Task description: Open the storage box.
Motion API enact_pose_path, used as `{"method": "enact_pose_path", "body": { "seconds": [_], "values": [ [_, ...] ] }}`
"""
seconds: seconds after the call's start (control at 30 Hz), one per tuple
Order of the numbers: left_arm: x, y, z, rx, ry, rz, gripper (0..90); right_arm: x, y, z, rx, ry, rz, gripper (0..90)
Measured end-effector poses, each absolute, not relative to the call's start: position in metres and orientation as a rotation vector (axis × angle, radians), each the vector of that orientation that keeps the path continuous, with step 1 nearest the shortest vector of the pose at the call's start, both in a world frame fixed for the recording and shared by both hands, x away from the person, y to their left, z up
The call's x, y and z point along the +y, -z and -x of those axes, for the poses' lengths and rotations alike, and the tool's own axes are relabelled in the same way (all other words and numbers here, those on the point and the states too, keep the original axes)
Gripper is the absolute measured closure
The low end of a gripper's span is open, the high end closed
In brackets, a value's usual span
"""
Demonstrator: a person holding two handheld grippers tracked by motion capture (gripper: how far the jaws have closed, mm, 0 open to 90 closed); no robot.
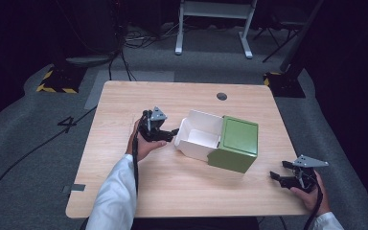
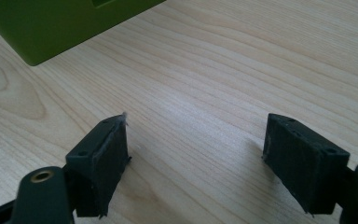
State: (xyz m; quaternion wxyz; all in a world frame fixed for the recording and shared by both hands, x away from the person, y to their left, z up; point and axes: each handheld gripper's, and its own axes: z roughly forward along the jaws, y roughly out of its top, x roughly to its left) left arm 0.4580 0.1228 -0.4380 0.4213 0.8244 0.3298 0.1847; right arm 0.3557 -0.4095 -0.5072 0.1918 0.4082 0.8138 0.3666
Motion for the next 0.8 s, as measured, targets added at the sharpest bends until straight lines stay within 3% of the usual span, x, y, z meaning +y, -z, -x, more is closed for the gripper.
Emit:
{"method": "enact_pose_path", "body": {
  "seconds": [0.27,0.8],
  "values": [
    [0.141,0.436,-0.437,0.799,-0.542,-2.145,23.1,-0.409,0.507,-0.356,2.285,-1.029,-1.146,22.0],
    [0.166,0.458,-0.406,0.801,-0.547,-2.285,21.9,-0.410,0.507,-0.356,2.287,-1.031,-1.151,21.8]
  ]
}}
